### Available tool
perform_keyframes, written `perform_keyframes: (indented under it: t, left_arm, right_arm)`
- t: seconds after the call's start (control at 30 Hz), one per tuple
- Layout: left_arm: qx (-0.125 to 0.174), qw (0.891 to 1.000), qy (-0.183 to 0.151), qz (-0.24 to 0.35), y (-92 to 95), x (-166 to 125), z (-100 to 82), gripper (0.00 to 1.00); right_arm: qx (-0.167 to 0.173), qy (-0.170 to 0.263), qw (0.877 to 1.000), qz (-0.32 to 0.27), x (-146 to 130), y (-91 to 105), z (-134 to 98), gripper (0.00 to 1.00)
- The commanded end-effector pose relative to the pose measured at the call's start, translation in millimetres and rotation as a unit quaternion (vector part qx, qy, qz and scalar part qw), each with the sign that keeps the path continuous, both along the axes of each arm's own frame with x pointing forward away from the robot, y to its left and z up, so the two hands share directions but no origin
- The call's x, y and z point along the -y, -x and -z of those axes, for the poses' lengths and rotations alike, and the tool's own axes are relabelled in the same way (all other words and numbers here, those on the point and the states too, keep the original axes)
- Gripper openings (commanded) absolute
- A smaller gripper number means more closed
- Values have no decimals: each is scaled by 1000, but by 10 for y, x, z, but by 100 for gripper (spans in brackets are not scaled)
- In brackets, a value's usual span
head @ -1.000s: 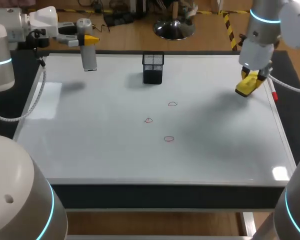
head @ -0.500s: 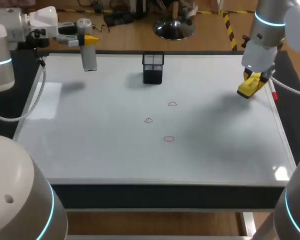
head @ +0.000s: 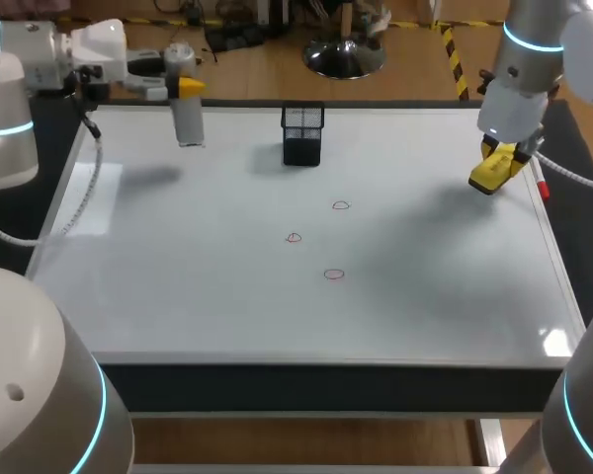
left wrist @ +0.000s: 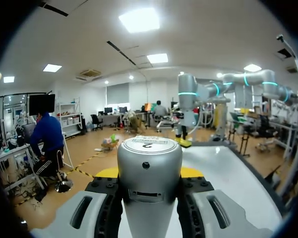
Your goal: Pick up the inspection probe, press it on each red-marked spot on the whiteboard one by one, put down the probe, pick up the eraser, and wipe off all the red marks.
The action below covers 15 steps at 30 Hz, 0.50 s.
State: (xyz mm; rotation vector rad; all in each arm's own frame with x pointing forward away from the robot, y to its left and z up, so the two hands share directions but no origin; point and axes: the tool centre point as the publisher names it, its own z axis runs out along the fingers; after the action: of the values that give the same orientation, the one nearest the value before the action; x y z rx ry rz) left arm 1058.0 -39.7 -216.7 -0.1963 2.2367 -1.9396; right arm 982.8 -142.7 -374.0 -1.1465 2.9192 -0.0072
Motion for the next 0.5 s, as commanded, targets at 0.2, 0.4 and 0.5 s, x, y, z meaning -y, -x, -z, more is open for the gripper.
perform_keyframes:
  t: [0.2,0.4,0.5]
  left_arm:
    - [10,1000,3,-8,644,537,-32,0]
    - [7,1000,16,0,976,751,-36,0]
    - [7,1000,22,9,1109,820,-28,0]
  right_arm:
    - [0,1,1000,-1,7,1,-7,0]
    - [0,1,1000,-1,7,1,-7,0]
    - [0,1,1000,-1,7,1,-7,0]
